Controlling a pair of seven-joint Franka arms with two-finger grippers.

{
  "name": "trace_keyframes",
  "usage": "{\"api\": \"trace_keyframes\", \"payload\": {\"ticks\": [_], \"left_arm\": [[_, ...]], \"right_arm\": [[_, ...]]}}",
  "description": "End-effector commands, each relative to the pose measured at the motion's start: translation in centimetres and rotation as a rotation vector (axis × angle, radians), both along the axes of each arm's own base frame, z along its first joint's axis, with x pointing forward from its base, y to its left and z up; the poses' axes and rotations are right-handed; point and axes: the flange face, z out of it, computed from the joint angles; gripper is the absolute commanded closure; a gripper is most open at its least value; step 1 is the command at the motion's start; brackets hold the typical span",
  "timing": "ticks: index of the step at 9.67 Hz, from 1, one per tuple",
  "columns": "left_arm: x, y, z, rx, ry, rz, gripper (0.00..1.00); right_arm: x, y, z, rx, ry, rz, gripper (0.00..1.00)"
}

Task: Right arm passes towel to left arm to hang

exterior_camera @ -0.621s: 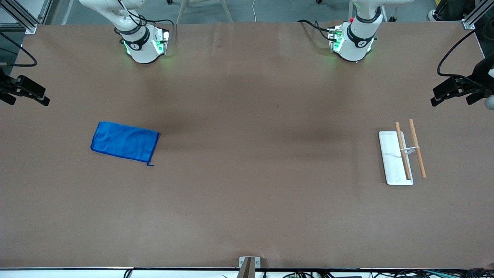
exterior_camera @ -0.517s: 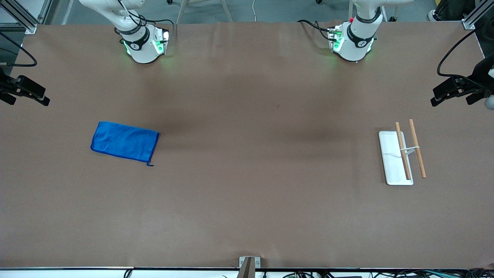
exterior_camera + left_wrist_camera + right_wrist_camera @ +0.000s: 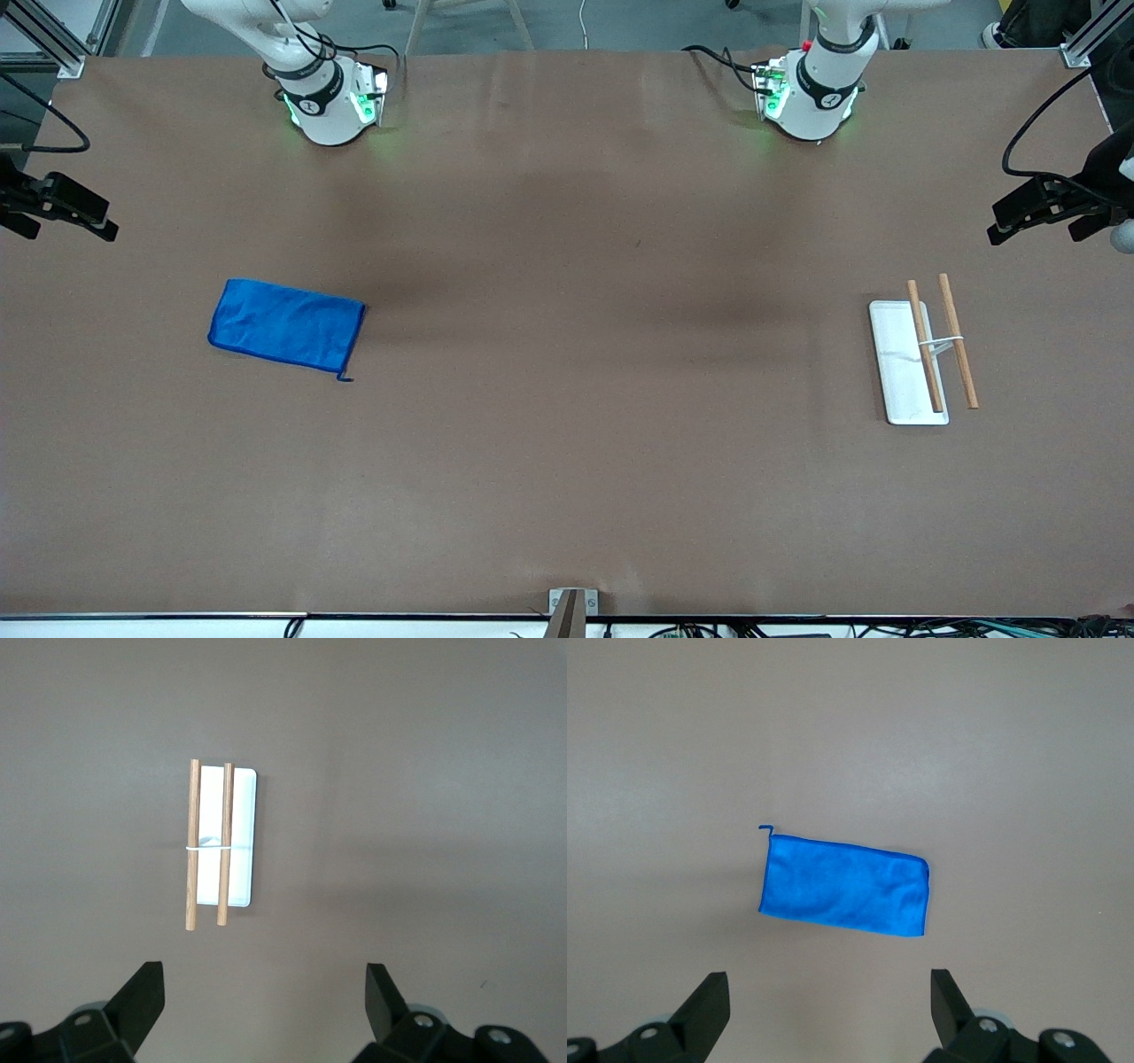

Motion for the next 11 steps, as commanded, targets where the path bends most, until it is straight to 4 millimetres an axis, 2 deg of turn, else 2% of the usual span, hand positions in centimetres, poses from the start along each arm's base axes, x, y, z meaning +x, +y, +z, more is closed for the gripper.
{"api": "trace_keyframes", "payload": {"ticks": [1,3,5,7,10,11], "left_arm": [[0.7,-0.3,-1.6,-0.006,0.026,0.011,0.0],[0.8,-0.1,-1.7,-0.005,0.027,0.014,0.0],[0.8,0.0,-1.7,-0.002,0.027,0.015,0.0],[0.8,0.0,-1.7,-0.002,0.027,0.015,0.0],[0.8,0.0,-1.8,0.0,0.029,0.014,0.0],[0.8,0.0,-1.8,0.0,0.027,0.014,0.0]], "right_arm": [[0.8,0.4,-3.4,-0.019,0.018,0.015,0.0],[1.3,0.8,-10.1,-0.02,0.052,0.024,0.0],[-0.1,0.8,-18.5,-0.018,0.092,0.029,0.0],[-1.0,0.2,-25.0,-0.037,0.112,0.038,0.0],[-1.4,0.1,-31.8,-0.035,0.109,0.043,0.0],[-1.3,0.2,-33.1,-0.039,0.124,0.052,0.0]]}}
